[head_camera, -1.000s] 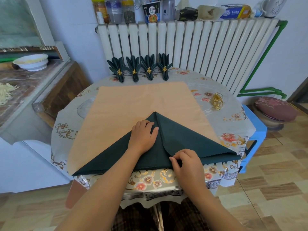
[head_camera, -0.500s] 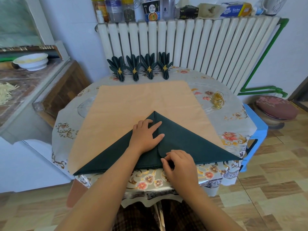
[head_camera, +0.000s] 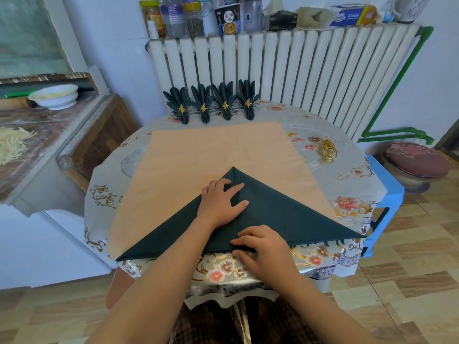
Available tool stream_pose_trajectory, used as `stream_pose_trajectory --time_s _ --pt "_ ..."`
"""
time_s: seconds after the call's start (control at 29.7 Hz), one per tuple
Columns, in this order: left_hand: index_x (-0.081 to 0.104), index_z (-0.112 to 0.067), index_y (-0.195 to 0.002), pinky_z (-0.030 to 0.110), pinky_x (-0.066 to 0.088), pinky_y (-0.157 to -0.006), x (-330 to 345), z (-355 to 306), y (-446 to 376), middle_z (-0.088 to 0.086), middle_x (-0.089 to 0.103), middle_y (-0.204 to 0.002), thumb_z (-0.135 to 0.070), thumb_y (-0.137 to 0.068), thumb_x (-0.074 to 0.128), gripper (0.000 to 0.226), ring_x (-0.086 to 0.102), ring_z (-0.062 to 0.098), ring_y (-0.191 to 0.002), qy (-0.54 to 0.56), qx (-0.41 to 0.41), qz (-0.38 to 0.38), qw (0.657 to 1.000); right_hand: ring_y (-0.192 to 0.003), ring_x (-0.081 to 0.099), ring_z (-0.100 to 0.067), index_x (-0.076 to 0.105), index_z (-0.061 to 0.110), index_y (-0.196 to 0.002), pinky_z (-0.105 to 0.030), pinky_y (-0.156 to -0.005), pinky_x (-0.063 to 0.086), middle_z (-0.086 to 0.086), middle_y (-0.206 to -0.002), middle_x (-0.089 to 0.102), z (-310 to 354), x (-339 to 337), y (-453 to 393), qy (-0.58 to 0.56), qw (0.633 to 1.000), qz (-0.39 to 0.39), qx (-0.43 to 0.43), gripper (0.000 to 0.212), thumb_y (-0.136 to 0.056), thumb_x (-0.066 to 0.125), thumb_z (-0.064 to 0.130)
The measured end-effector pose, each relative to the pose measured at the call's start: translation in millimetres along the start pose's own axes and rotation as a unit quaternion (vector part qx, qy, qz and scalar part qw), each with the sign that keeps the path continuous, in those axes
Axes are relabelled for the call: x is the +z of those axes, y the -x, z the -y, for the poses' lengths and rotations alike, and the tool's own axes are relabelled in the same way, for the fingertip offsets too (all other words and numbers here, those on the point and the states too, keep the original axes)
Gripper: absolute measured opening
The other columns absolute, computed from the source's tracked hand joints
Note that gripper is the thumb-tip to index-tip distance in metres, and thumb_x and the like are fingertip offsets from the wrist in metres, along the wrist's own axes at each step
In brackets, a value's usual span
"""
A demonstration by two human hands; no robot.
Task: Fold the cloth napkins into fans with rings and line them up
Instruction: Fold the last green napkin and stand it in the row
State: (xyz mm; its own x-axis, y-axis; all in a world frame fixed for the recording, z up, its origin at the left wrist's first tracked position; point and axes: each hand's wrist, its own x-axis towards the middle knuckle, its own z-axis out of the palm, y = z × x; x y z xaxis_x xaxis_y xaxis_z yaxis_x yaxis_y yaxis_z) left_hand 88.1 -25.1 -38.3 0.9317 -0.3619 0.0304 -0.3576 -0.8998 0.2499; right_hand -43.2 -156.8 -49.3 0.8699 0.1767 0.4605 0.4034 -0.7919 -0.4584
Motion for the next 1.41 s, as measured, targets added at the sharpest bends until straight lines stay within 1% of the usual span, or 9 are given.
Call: stream_pose_trajectory --time_s 0.17,0.34,0.51,0.67,0.84,1.04,1.11,1.25,1.41 --pt "0.05 -0.03 -0.137 0.033 0.02 -0.113 -20.7 5.8 4.5 -0.002 0.037 -0.148 -0.038 -0.096 0.05 0.041 0.027 0.016 -0.139 0.169 -0.005 0.054 0.984 -0.07 0.06 -0.002 0.075 0.034 -0.075 -0.018 -0.054 0.048 0.019 -0.078 0.067 3.7 -2.2 -7.7 0.052 0.998 -0.001 -0.017 0.013 -0.072 0.066 0.043" --pt "0.064 -0.031 -0.121 0.027 0.024 -0.111 -52.0 25.3 54.3 -0.009 0.043 -0.143 -0.041 -0.096 0.051 0.03 0.033 0.006 -0.133 0.137 0.069 0.143 0.978 -0.064 0.059 -0.004 0.071 0.033 -0.071 -0.021 -0.045 0.047 0.018 -0.07 0.065 6.5 0.3 -8.3 0.077 0.997 -0.013 -0.015 0.019 -0.079 0.056 0.042" --pt "0.056 -0.04 -0.128 0.026 0.025 -0.111 -75.5 53.8 99.8 -0.018 0.032 -0.146 -0.054 -0.085 0.061 0.046 0.025 0.001 -0.134 0.097 0.061 0.216 0.97 -0.06 0.057 -0.005 0.066 0.03 -0.068 -0.022 -0.041 0.044 0.017 -0.064 0.062 7.6 0.3 -10.5 0.088 0.996 -0.021 0.012 0.013 -0.078 0.06 0.035" --pt "0.052 -0.035 -0.133 0.022 0.029 -0.107 -86.2 71.4 113.3 -0.017 0.036 -0.148 -0.009 -0.091 0.05 0.05 0.034 0.005 -0.135 0.038 0.042 0.193 0.98 -0.056 0.055 -0.006 0.062 0.028 -0.067 -0.015 -0.04 0.029 0.015 -0.061 0.059 12.1 0.3 -11.3 0.115 0.993 0.001 0.015 0.015 -0.075 0.074 0.027" --pt "0.055 -0.035 -0.131 0.023 0.034 -0.104 -102.8 80.3 110.7 -0.015 0.045 -0.144 0.005 -0.089 0.036 0.061 0.043 0.011 -0.131 0.011 0.002 0.213 0.977 -0.057 0.055 -0.005 0.065 0.032 -0.073 -0.009 -0.044 0.013 0.015 -0.063 0.059 18.7 -2.5 -13.7 0.156 0.988 0.017 -0.002 0.015 -0.07 0.078 0.039" --pt "0.066 -0.025 -0.118 0.018 0.04 -0.063 -140.3 86.2 93.6 -0.002 0.066 -0.103 0.0 -0.092 0.037 0.046 0.053 0.011 -0.077 -0.058 -0.02 0.264 0.963 -0.054 0.052 -0.005 0.065 0.035 -0.066 -0.01 -0.043 0.013 0.016 -0.059 0.056 21.5 -1.5 -13.8 0.163 0.986 0.019 0.005 0.015 -0.073 0.077 0.042" --pt "0.069 -0.024 -0.104 0.018 0.039 -0.062 -155.4 89.3 82.6 -0.006 0.063 -0.086 -0.004 -0.093 0.044 0.034 0.054 0.009 -0.073 -0.04 -0.026 0.24 0.97 -0.051 0.05 -0.005 0.063 0.032 -0.063 -0.011 -0.04 0.017 0.015 -0.057 0.055 21.9 -0.1 -13.8 0.163 0.986 0.012 0.011 0.018 -0.073 0.077 0.038" --pt "0.067 -0.023 -0.098 0.024 0.049 -0.079 -169.1 91.8 52.7 -0.004 0.068 -0.087 -0.011 -0.092 0.058 0.015 0.063 0.013 -0.085 0.151 -0.048 0.092 0.983 -0.049 0.049 -0.004 0.059 0.029 -0.059 -0.011 -0.039 0.018 0.014 -0.053 0.053 22.5 1.5 -14.4 0.151 0.988 0.0 0.033 0.023 -0.071 0.078 0.035" --pt "0.06 -0.012 -0.09 0.017 0.046 -0.065 -138.5 53.3 1.0 -0.004 0.06 -0.076 -0.012 -0.09 0.065 0.005 0.056 0.01 -0.069 0.307 -0.106 -0.016 0.946 -0.049 0.046 0.0 0.058 0.03 -0.057 -0.009 -0.042 0.019 0.016 -0.053 0.052 18.3 3.5 -12.5 0.125 0.991 -0.021 0.042 0.023 -0.07 0.075 0.037"
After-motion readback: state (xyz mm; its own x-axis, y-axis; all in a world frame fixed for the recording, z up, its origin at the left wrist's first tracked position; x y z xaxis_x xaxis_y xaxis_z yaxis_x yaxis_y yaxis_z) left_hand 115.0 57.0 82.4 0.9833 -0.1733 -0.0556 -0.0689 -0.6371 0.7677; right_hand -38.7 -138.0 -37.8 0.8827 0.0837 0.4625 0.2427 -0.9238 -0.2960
